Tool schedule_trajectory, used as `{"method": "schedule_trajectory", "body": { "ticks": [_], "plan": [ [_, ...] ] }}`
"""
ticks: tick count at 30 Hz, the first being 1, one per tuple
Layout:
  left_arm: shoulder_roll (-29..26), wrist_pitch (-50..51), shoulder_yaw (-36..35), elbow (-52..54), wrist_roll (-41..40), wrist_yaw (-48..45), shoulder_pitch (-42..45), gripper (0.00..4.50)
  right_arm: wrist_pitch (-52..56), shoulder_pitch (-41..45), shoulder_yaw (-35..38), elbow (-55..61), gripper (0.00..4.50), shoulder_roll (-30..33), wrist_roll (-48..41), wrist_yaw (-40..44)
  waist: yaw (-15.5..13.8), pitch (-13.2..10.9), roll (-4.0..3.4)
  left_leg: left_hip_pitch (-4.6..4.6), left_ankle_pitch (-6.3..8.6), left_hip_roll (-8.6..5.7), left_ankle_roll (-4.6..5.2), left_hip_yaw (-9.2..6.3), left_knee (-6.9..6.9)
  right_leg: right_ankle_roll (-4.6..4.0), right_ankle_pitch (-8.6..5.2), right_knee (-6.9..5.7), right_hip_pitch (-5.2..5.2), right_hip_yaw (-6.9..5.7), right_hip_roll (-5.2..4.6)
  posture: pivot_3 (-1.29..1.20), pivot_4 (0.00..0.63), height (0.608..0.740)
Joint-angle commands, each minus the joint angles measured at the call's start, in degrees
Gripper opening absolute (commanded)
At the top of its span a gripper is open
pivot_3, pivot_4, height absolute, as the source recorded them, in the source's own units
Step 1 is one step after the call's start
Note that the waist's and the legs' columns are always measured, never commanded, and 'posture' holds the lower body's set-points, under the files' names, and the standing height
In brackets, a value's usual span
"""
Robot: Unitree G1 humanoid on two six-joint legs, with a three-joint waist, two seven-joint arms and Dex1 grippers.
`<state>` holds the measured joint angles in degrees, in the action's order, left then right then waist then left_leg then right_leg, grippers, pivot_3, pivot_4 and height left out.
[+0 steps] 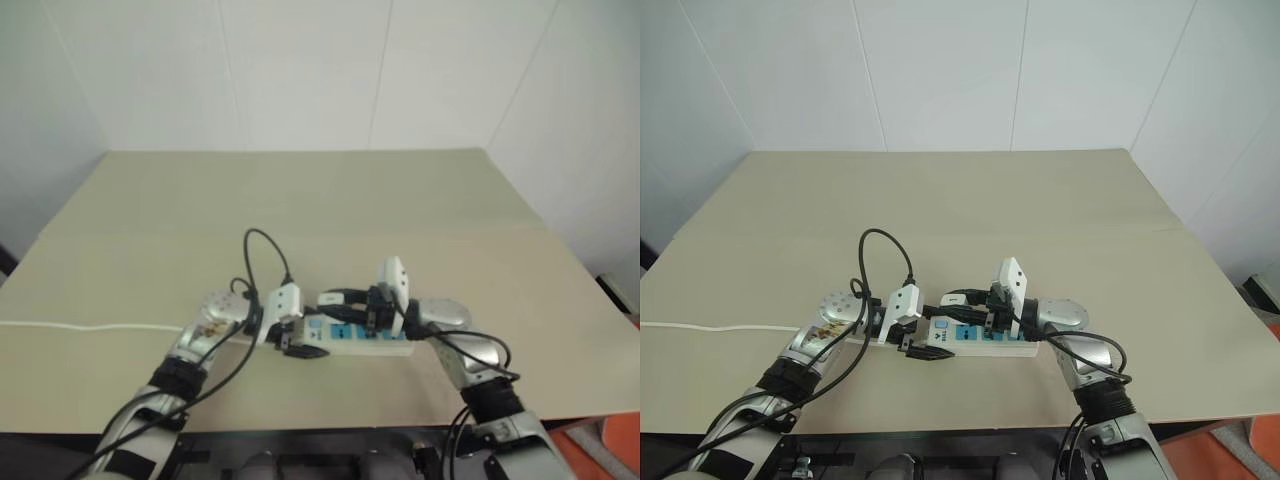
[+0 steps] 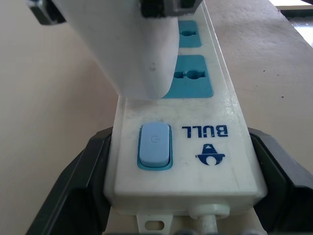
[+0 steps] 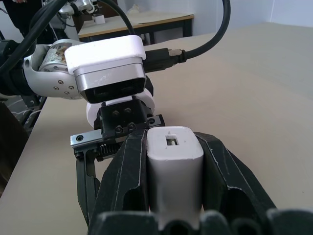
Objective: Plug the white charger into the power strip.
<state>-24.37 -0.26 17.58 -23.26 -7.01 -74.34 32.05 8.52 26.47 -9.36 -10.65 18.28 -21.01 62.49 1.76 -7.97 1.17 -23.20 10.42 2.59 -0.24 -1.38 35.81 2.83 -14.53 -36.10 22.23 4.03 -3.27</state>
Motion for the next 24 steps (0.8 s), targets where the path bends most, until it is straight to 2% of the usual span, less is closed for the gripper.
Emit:
{"method": "schedule_trajectory", "body": {
  "ticks": [1, 13, 24],
  "plan": [
    [-1.68, 0.28, 1.34, 0.36, 1.17, -2.29, -0.65, 3.30, -0.24, 0.91, 0.84, -2.31, 1.13, 0.73, 1.32, -0.59, 0.06, 0.00, 0.00, 0.00, 0.00, 0.00, 0.00, 0.00, 0.00, 0.00, 0.00, 0.00, 0.00, 0.00, 0.00, 0.00, 0.150, 0.740],
    [-2.27, -0.87, 1.18, -1.40, 1.52, -2.44, -0.38, 3.30, -4.61, 1.36, -0.14, -5.94, 1.13, 1.12, 2.07, 3.82, 0.35, 0.00, 0.00, 0.00, 0.00, 0.00, 0.00, 0.00, -0.01, 0.00, 0.00, 0.01, 0.00, 0.00, 0.00, 0.00, 0.150, 0.740],
    [-3.10, -0.83, 0.60, -0.83, 1.10, -2.22, -1.07, 3.30, -11.61, 2.81, -0.30, -12.47, 1.13, -1.91, 3.32, 1.72, 1.02, 0.04, 0.06, 0.11, 0.00, 0.04, 0.00, 0.01, -0.03, 0.00, -0.01, -0.02, -0.06, 0.02, 0.04, 0.00, 0.150, 0.740]
  ]
}}
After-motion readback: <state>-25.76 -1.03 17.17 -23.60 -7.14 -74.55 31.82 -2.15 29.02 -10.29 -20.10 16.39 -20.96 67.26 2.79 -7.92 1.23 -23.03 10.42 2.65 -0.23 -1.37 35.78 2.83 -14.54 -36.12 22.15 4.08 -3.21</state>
